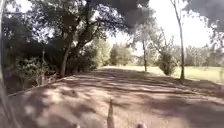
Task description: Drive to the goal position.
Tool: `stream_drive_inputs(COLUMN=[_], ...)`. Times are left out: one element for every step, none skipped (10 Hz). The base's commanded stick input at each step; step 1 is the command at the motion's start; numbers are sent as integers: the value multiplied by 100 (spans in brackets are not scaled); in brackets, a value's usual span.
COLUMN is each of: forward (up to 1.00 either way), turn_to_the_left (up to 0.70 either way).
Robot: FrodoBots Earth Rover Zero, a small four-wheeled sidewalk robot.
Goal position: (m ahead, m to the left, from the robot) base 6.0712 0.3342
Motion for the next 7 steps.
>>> stream_drive_inputs(forward=[70, 70, 70, 70, 70, 70, 70], turn_to_the_left=[0, 0, 0, 0, 0, 0, 0])
